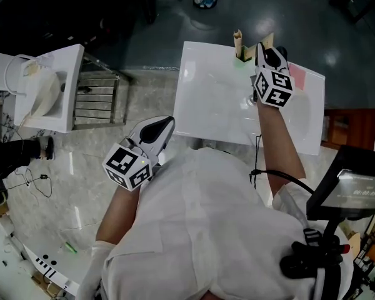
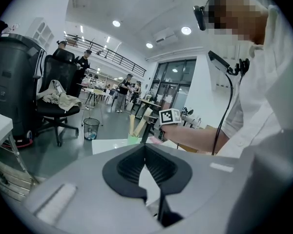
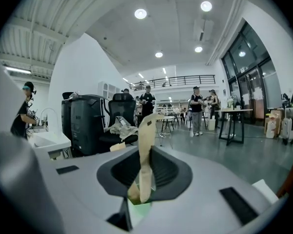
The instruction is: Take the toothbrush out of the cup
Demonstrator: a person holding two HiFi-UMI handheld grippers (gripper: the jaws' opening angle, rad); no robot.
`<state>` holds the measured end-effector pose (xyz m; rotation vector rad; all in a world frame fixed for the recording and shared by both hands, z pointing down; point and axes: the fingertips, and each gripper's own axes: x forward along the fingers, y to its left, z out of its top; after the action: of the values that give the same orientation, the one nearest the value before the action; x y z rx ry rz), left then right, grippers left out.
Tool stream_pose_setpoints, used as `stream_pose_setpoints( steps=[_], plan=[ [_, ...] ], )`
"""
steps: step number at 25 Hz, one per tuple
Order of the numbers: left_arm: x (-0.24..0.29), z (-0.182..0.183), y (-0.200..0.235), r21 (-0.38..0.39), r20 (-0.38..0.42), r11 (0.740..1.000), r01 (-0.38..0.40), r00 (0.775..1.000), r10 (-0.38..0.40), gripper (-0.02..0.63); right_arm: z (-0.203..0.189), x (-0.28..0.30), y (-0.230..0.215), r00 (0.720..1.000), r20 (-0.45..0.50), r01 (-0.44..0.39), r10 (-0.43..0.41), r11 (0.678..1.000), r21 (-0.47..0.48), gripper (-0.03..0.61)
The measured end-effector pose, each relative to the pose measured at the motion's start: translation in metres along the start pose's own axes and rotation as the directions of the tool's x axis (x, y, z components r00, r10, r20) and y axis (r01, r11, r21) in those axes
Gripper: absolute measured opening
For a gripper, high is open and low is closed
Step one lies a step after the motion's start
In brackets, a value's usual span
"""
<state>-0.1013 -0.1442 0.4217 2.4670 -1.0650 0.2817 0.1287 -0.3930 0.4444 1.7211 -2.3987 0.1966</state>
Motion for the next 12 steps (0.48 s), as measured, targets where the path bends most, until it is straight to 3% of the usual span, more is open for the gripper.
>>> stream_pose_setpoints(
  steps=[12],
  plan=[
    [-0.033, -0.001, 0.000, 0.009, 0.039, 1.000, 0.024, 0.999, -0.024, 0.006, 0.055, -0.050, 0.023, 0.996, 0.093, 0.006, -0.003, 0.999, -0.032, 0.048]
  ],
)
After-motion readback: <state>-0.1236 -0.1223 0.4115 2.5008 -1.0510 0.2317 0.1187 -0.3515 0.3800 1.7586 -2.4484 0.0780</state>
